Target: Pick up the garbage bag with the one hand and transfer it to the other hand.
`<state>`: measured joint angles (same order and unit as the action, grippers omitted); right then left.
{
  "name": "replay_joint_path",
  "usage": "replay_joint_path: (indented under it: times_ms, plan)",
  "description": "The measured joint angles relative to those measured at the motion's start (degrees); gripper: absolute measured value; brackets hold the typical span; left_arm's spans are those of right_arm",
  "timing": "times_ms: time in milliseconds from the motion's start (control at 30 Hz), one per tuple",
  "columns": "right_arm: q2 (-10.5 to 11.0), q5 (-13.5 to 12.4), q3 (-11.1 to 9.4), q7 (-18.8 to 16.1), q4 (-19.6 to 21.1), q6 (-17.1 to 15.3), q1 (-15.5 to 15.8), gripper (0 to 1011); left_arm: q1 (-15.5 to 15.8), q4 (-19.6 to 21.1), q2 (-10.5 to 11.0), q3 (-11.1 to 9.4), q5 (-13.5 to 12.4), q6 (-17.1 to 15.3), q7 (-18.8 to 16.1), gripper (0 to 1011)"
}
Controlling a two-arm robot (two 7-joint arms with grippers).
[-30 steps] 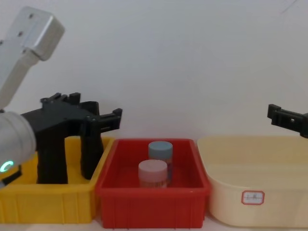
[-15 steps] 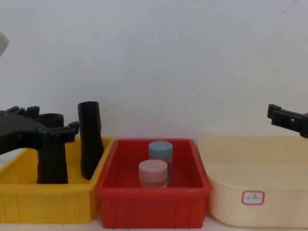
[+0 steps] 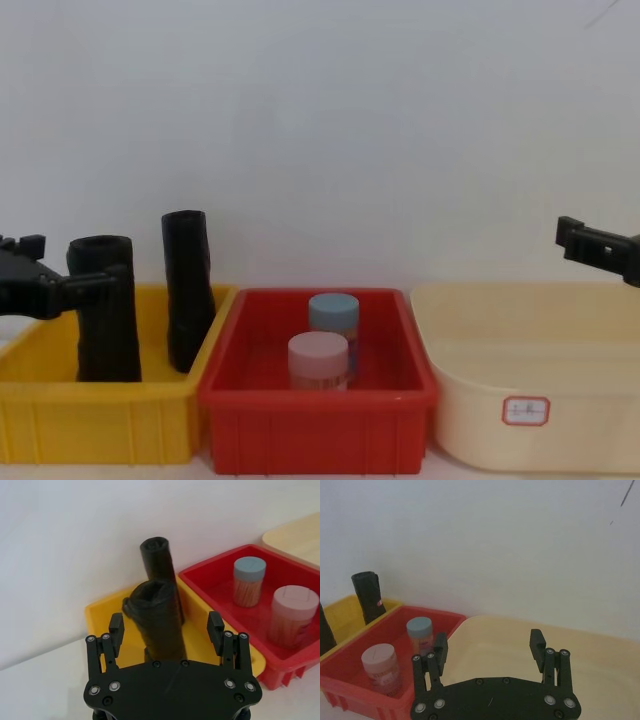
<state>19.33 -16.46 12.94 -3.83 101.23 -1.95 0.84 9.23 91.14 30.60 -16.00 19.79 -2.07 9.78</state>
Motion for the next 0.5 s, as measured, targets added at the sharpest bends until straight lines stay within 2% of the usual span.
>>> replay_joint_path:
  times_ms: [500]
  plan:
    - [0.0, 0.0, 0.0, 0.0, 0.0, 0.0, 0.0, 1000, 2.92, -4.46, -1.79, 0.43, -0.62, -2.19, -0.41, 1001]
